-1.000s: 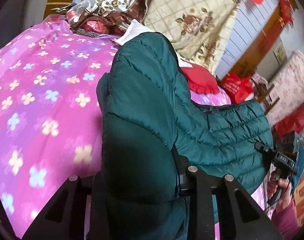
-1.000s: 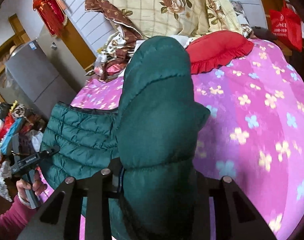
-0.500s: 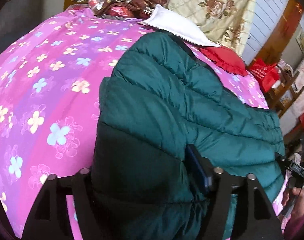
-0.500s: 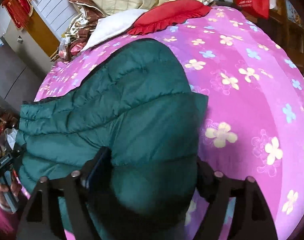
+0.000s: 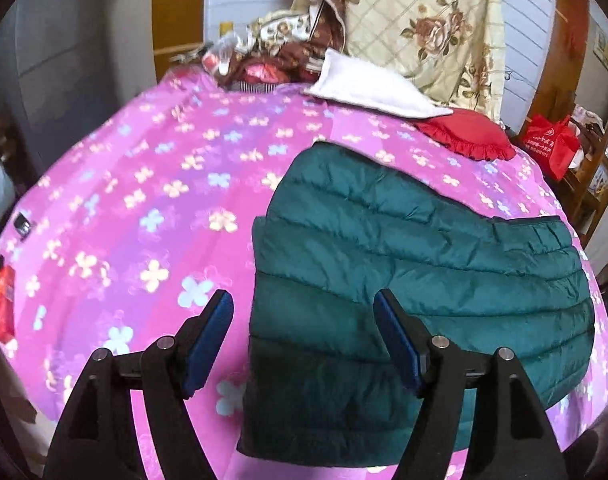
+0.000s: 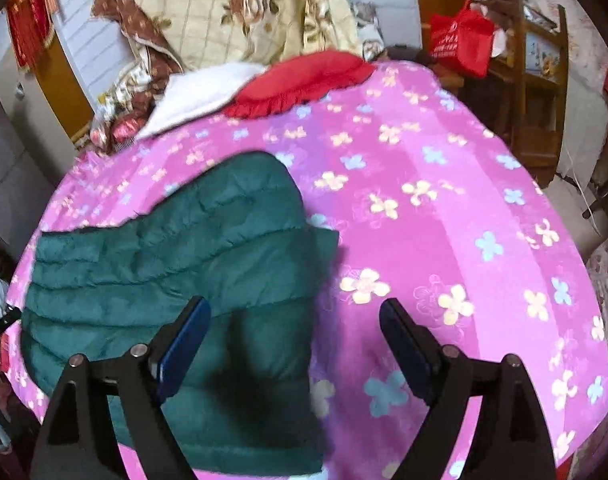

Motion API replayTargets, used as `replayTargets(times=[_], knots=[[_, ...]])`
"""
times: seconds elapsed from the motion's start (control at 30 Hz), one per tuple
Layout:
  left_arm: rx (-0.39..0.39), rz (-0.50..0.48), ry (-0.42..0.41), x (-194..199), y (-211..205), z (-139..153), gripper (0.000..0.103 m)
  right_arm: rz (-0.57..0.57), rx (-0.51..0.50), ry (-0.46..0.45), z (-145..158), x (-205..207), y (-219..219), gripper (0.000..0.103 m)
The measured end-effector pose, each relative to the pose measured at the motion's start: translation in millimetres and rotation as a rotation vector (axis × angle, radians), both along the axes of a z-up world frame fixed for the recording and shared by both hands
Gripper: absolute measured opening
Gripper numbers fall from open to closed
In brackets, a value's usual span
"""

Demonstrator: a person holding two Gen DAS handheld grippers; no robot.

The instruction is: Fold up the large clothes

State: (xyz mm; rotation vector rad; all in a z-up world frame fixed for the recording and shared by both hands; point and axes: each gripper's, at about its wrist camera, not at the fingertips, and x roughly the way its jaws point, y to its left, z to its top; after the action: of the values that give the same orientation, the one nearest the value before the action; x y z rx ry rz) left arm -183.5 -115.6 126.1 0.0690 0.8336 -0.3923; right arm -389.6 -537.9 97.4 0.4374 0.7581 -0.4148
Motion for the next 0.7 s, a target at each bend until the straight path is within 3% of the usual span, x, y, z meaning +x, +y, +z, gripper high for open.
replayTargets(times=[0.23, 0.4, 0.57, 0.7], knots=[[0.029, -0.03, -0.081, -30.6, -32.0, 13.9, 0.055, 0.03, -0.041, -0.058, 20.5, -7.4, 50.7, 0.094], [0.039, -0.036, -0.13, -50.4, -51.4, 14.3, 0.055, 0.057, -0.112, -0.055, 18.2, 2.0, 91.8, 0.095], [0.069, -0.032, -0.162, -63.3, -62.6, 9.6, 0.055, 0.08, -0.121, -0.053, 8.4, 10.2, 122.6, 0.097], [0.047, -0.022, -0.163, -66.4, -61.6, 6.7, 0.055, 0.109, -0.159, -0.043, 3.4, 19.7, 147.2, 0.097]])
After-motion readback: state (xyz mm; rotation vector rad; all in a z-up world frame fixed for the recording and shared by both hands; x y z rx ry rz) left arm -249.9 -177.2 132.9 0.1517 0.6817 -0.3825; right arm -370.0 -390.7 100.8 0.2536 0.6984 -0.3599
